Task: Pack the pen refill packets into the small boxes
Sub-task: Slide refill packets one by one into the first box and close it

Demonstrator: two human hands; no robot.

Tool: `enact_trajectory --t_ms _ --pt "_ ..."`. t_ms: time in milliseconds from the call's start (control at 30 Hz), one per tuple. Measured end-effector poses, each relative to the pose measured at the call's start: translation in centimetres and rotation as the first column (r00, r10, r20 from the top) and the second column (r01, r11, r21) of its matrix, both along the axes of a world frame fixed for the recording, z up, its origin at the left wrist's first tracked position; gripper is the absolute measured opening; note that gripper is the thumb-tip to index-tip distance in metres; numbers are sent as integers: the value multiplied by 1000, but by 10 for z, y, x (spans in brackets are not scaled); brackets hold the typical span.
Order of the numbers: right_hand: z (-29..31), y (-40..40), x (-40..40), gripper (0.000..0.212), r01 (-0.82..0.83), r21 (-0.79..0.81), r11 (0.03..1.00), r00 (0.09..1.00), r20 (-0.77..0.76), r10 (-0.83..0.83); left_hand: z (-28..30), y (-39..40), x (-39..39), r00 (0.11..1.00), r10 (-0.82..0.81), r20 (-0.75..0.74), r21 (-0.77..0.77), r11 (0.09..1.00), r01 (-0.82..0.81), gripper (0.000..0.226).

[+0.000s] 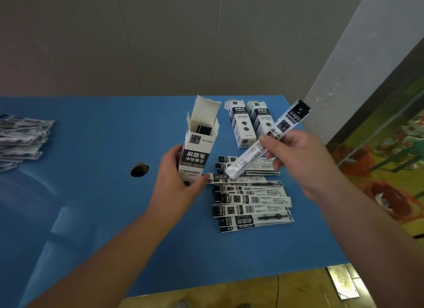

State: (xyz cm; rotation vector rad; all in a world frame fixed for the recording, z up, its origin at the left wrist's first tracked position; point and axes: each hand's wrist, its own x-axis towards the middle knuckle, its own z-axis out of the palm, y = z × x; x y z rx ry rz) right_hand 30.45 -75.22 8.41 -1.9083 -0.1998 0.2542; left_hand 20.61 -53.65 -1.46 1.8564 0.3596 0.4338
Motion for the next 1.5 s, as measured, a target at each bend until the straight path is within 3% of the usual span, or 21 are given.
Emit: enact_trajectory --t_ms 100,167,433,733,900,1067,1300,1500 --pt "4 -2 -4 20 44 237 971 987 -162 -5 0 -3 3 1000 2 11 7 1000 -2 68" --pt "7 -2 -7 16 57 310 949 977 -213 11 -1 -5 4 1000 0 15 13 1000 0 68" --pt "11 -6 -13 13 57 326 944 978 -209 13 -5 -6 8 1000 -12 24 38 999 11 69" --pt "32 -5 -15 21 86 576 813 989 -146 -2 -11 -7 2 994 -55 98 111 993 44 73" --pt "31 7 -18 20 45 458 888 999 -10 -45 -17 -10 0 988 -85 125 214 975 57 78" --pt "27 13 -22 20 -53 278 959 997 77 32 -14 -14 -2 987 -82 138 183 982 56 76" --pt "28 10 -21 21 -86 215 973 991 123 61 -12 -17 -6 987 -76 144 147 988 54 65" --pt "30 21 -17 20 -271 -183 945 947 124 296 -10 -24 -5 982 -91 166 144 987 67 66"
